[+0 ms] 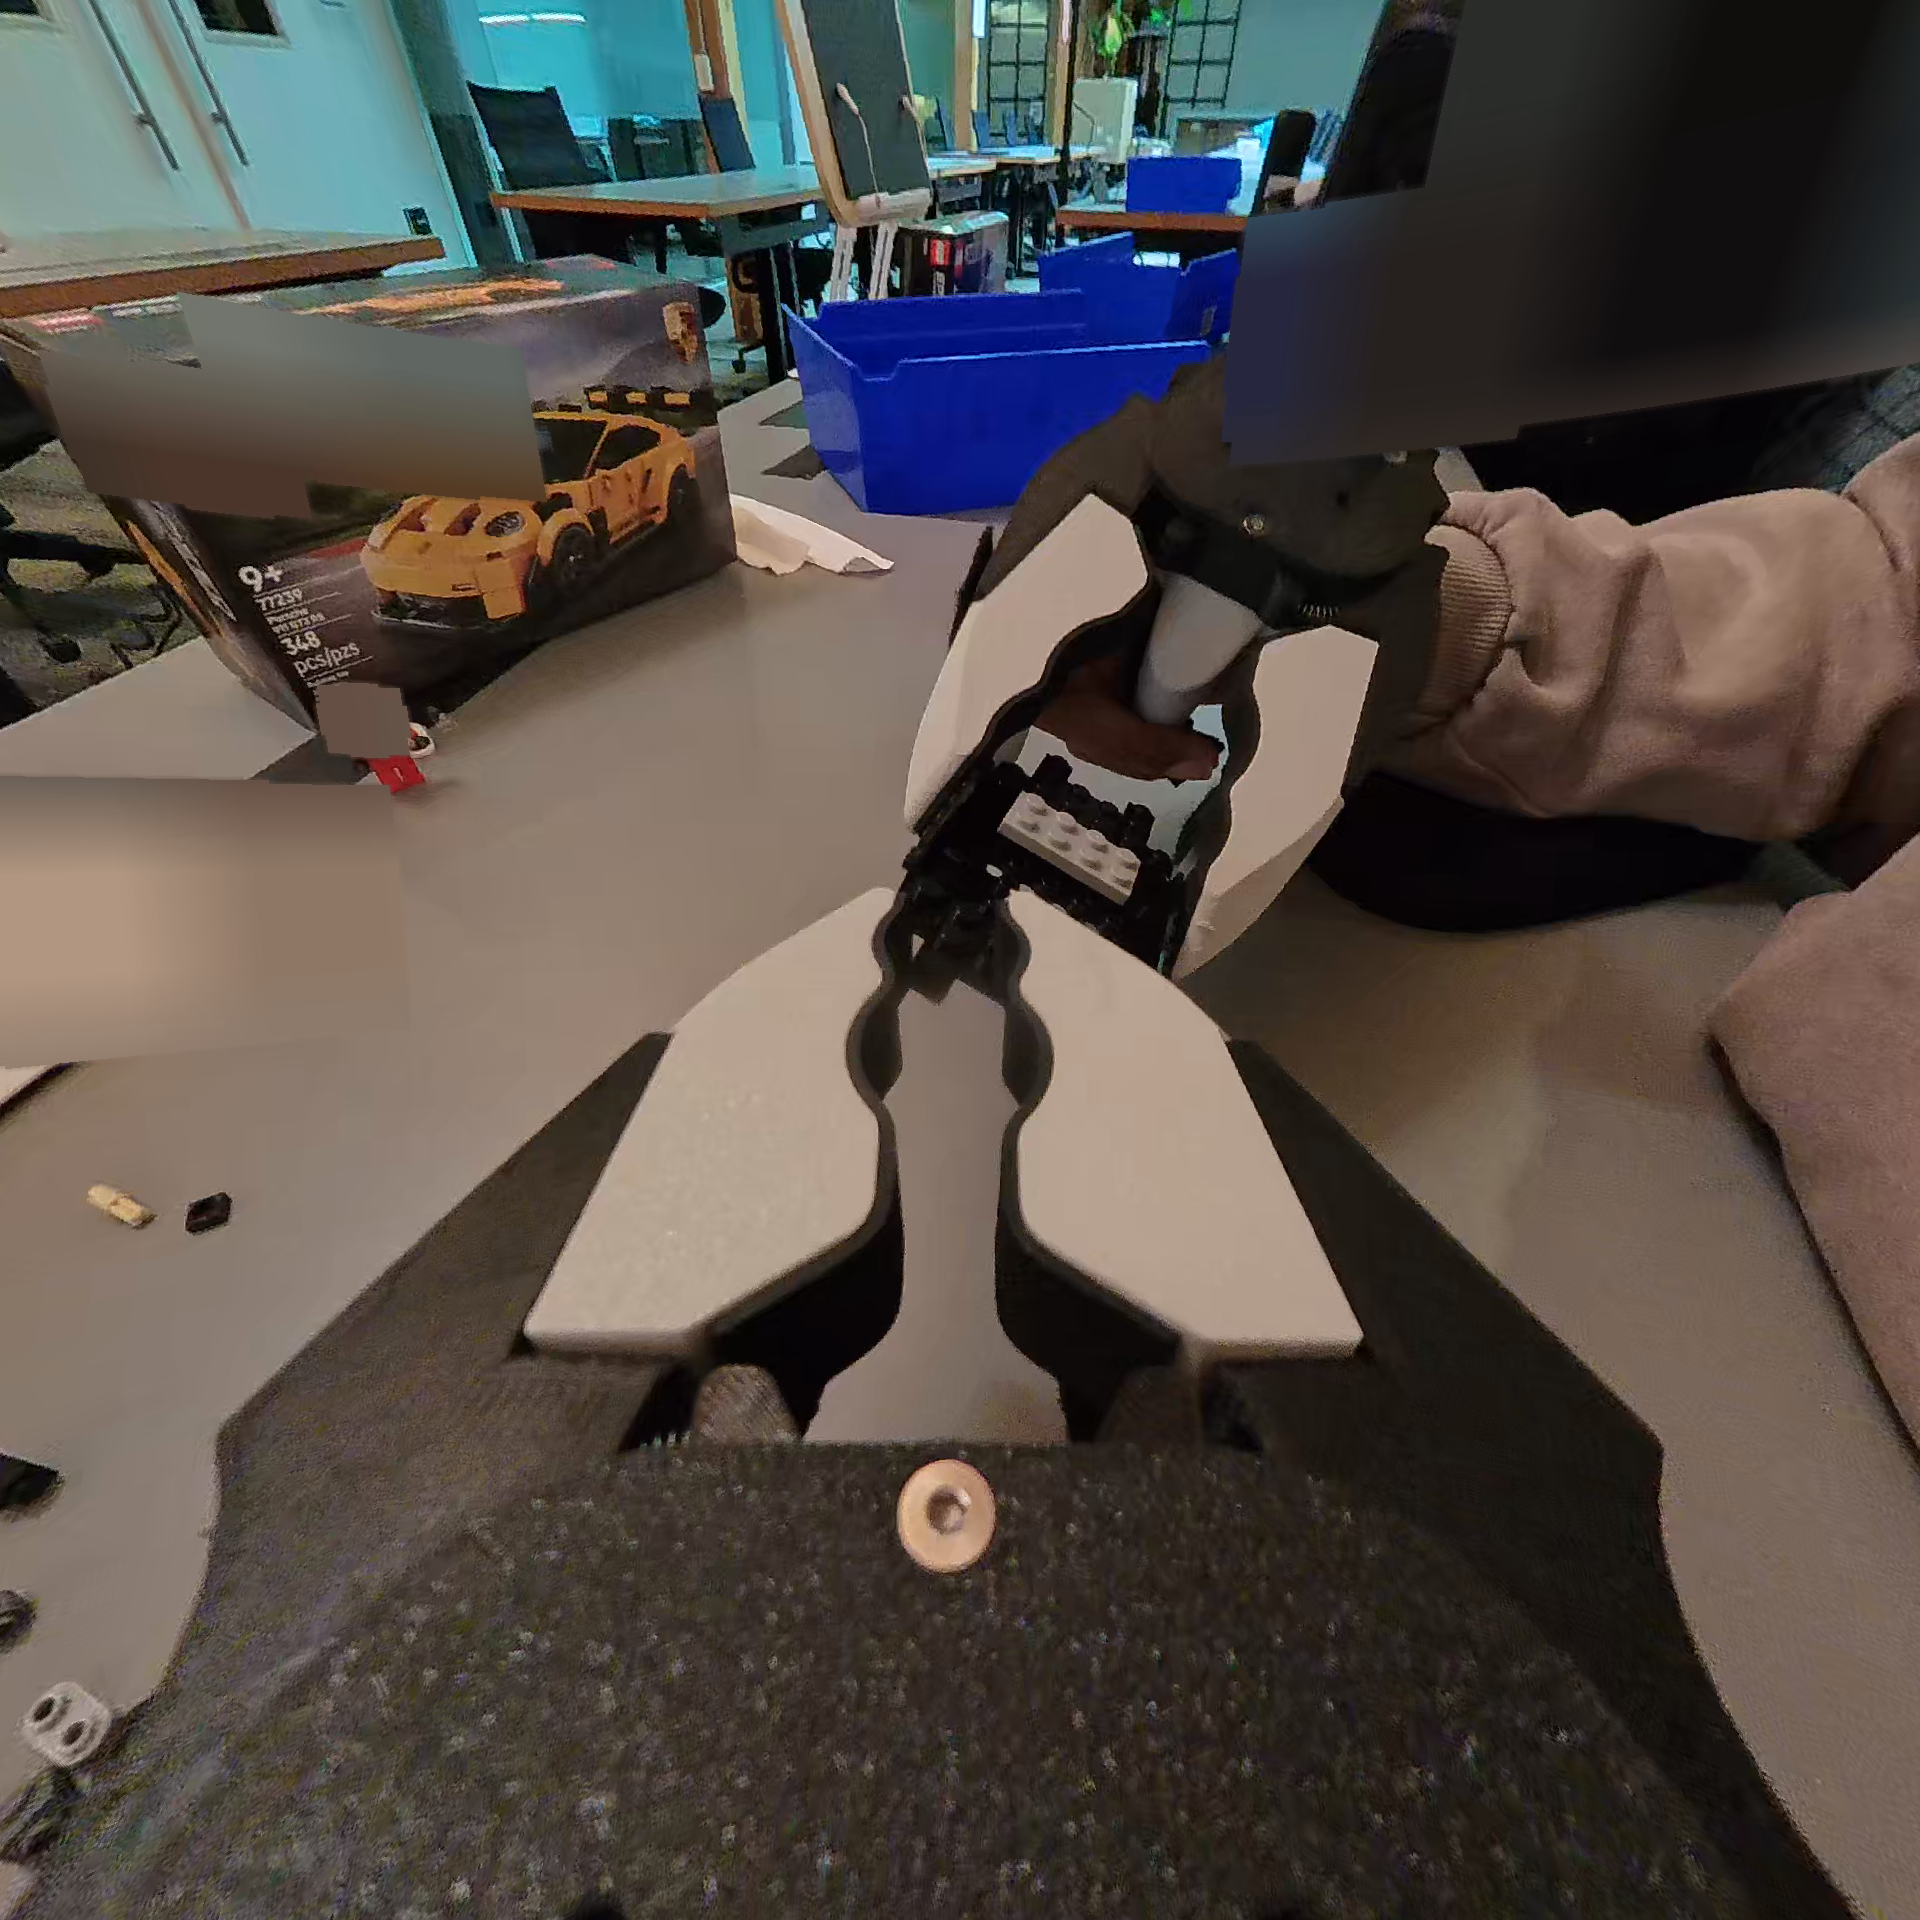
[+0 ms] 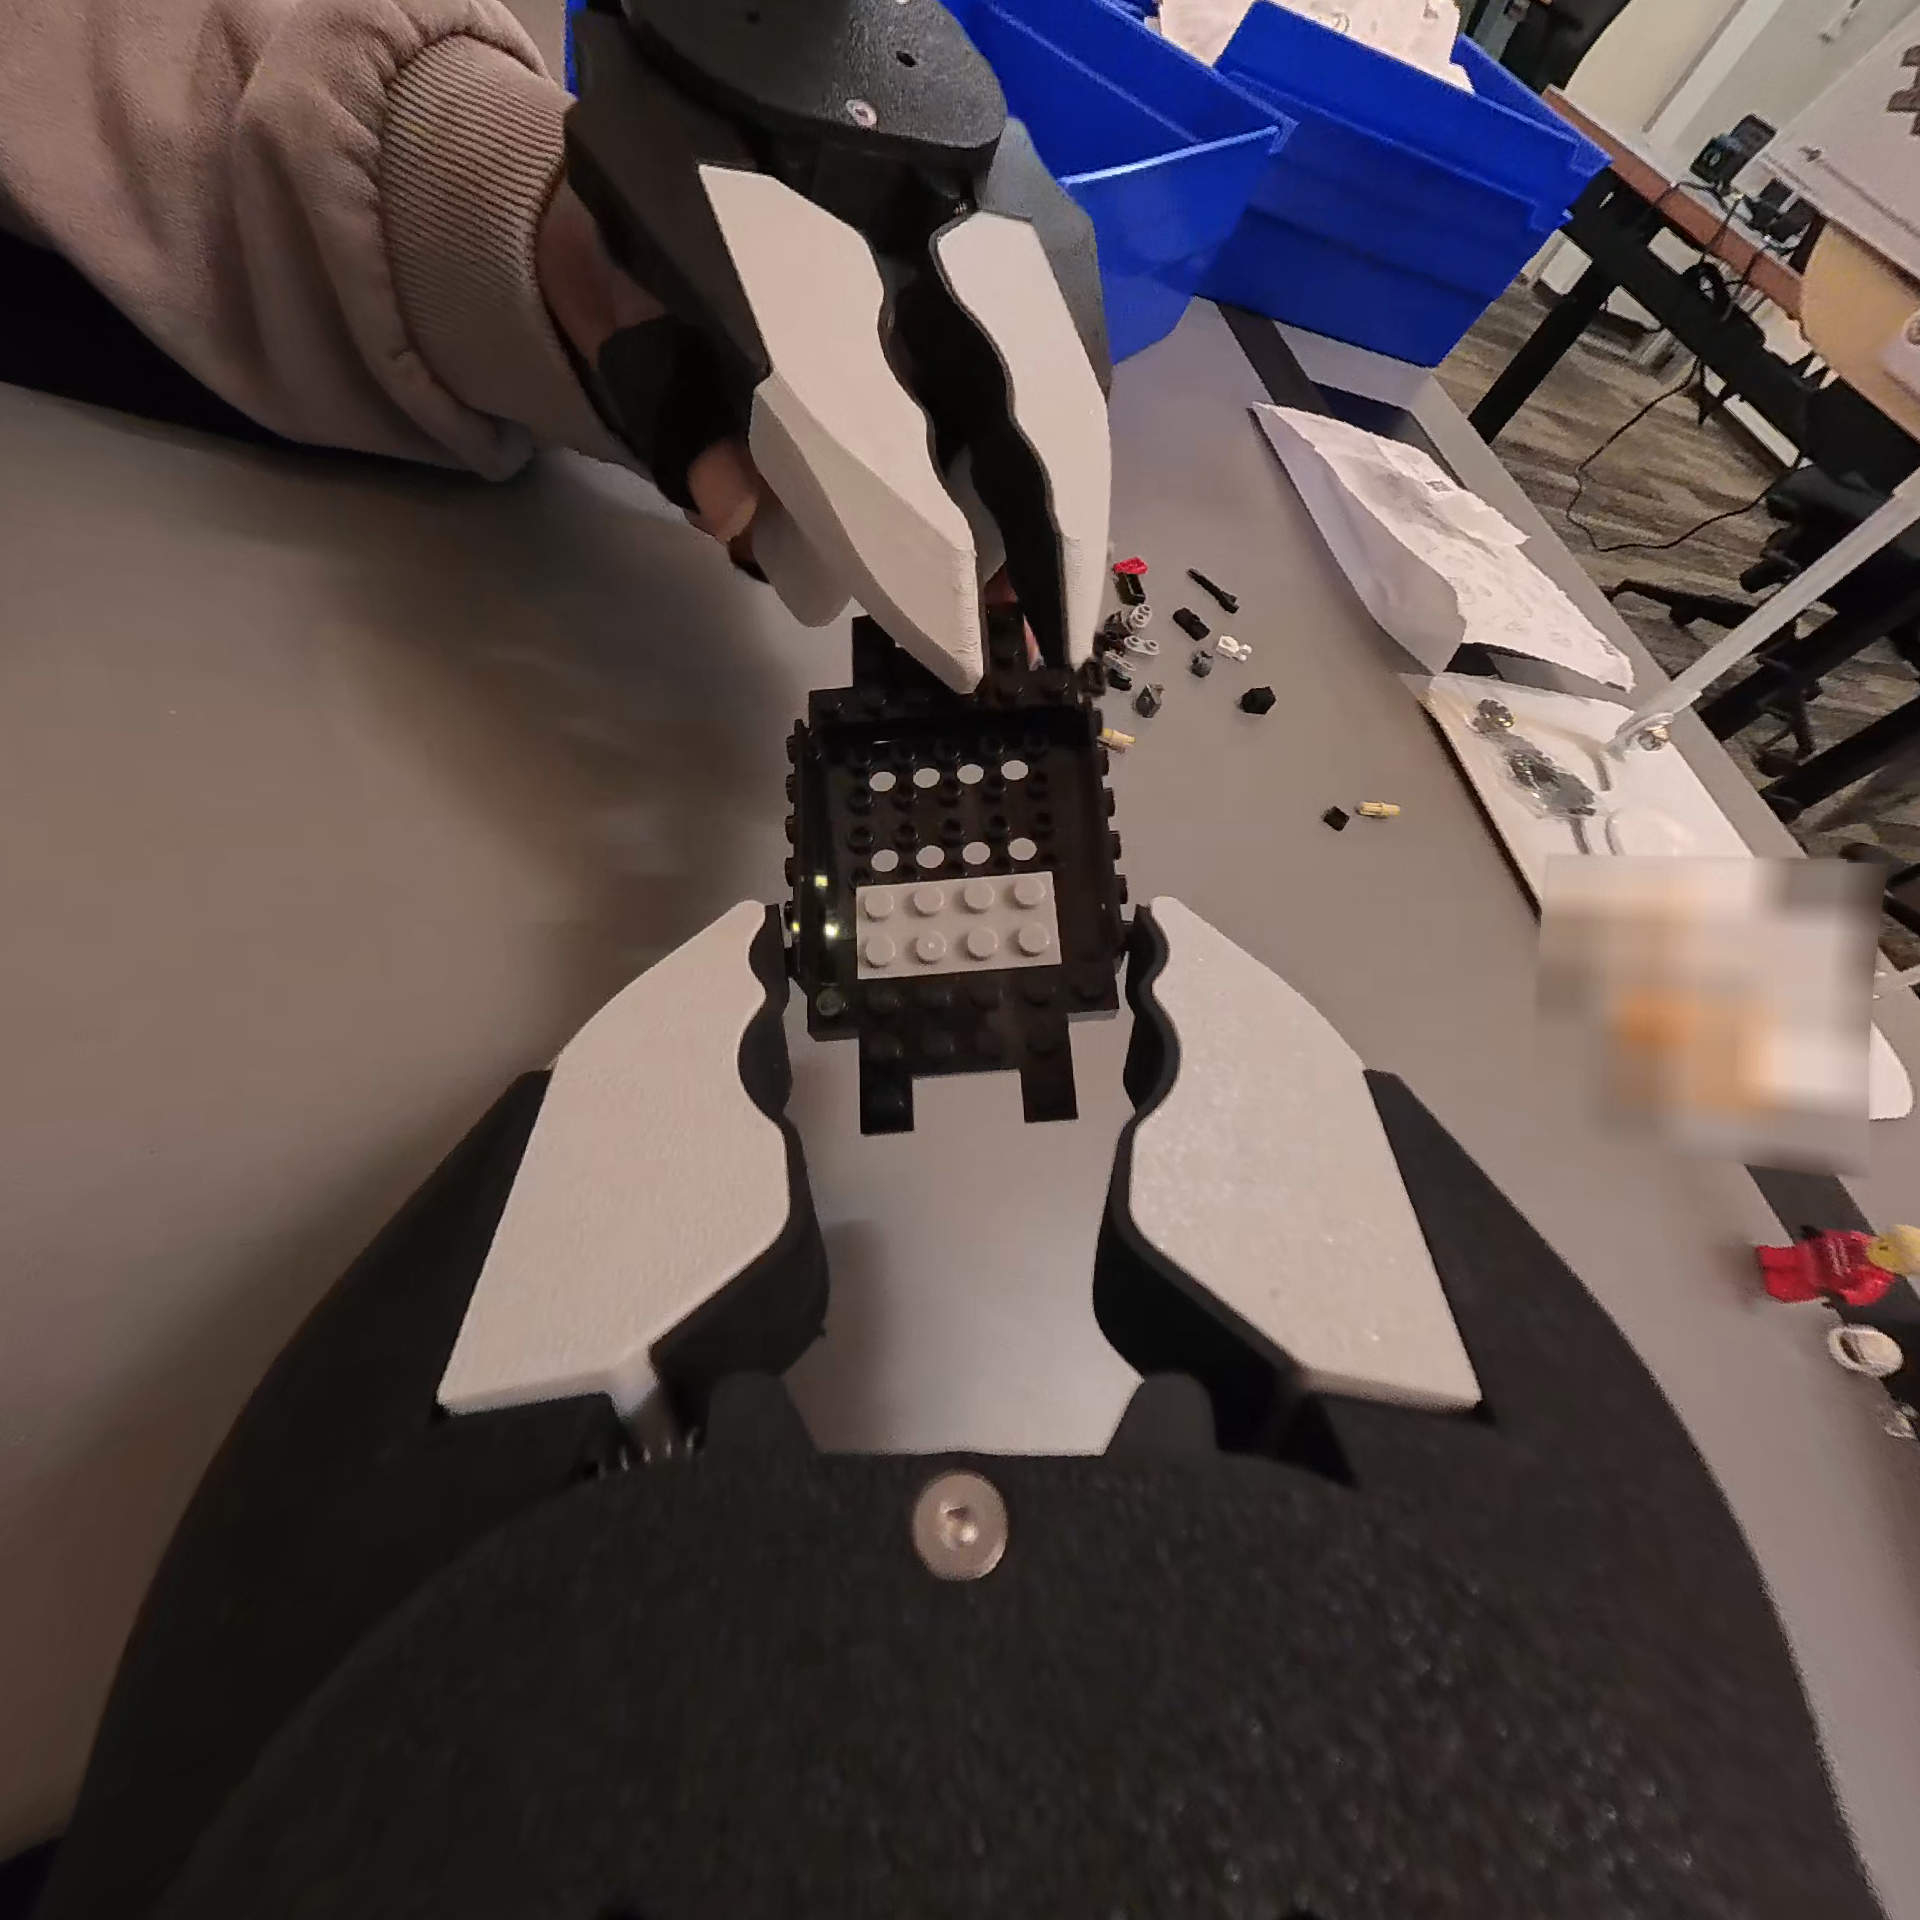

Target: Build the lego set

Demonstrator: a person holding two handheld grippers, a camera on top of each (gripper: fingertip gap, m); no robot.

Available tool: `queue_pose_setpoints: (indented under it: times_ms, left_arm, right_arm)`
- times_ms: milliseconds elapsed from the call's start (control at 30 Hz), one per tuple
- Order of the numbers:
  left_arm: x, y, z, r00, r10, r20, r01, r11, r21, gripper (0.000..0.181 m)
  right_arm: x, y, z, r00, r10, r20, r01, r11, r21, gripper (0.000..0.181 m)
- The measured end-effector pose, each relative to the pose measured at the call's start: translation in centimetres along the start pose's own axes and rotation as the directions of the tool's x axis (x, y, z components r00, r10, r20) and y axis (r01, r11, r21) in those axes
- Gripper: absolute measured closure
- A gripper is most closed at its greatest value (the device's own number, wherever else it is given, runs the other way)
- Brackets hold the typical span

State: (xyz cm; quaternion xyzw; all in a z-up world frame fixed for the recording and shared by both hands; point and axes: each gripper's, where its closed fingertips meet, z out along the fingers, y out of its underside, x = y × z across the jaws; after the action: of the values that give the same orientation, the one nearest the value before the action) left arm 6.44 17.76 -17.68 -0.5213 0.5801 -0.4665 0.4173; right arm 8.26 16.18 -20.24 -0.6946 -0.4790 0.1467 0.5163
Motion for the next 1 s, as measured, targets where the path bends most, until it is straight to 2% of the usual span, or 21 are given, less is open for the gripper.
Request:
queue_pose_setpoints:
  times_ms: [233,300,400,567,700,1000]
  left_arm:
    - [0.1,0.6,0.0,0.995,0.102,0.011,-0.101,0.993,-0.053,0.171]
    - [0.4,0.5,-0.1,0.985,0.173,0.005,-0.173,0.984,-0.046,0.181]
    - [0.3,0.7,0.1,0.963,0.268,0.028,-0.266,0.962,-0.057,0.18]
    - [-0.3,0.4,-0.1,0.966,0.25,0.062,-0.247,0.968,-0.047,0.164]
    - [-1.1,0.9,-0.3,0.975,0.204,0.087,-0.195,0.976,-0.1,0.149]
    - [-0.5,2.0,-0.1,0.975,0.219,0.027,-0.212,0.964,-0.16,0.135]
  right_arm:
    - [-0.3,0.0,0.0,0.999,0.023,0.032,-0.023,1.0,0.009,0.118]
    - [-0.3,-0.1,-0.1,0.998,0.037,0.041,-0.038,0.999,0.019,0.118]
    - [-0.5,-0.2,-0.1,0.997,0.05,0.057,-0.051,0.998,0.027,0.118]
    - [-0.3,0.1,-0.2,0.997,0.056,0.055,-0.057,0.998,0.02,0.118]
    - [0.0,0.0,-0.4,0.996,0.074,0.054,-0.076,0.996,0.036,0.118]
    - [0.1,-0.2,-0.6,0.995,0.084,0.058,-0.087,0.995,0.053,0.118]
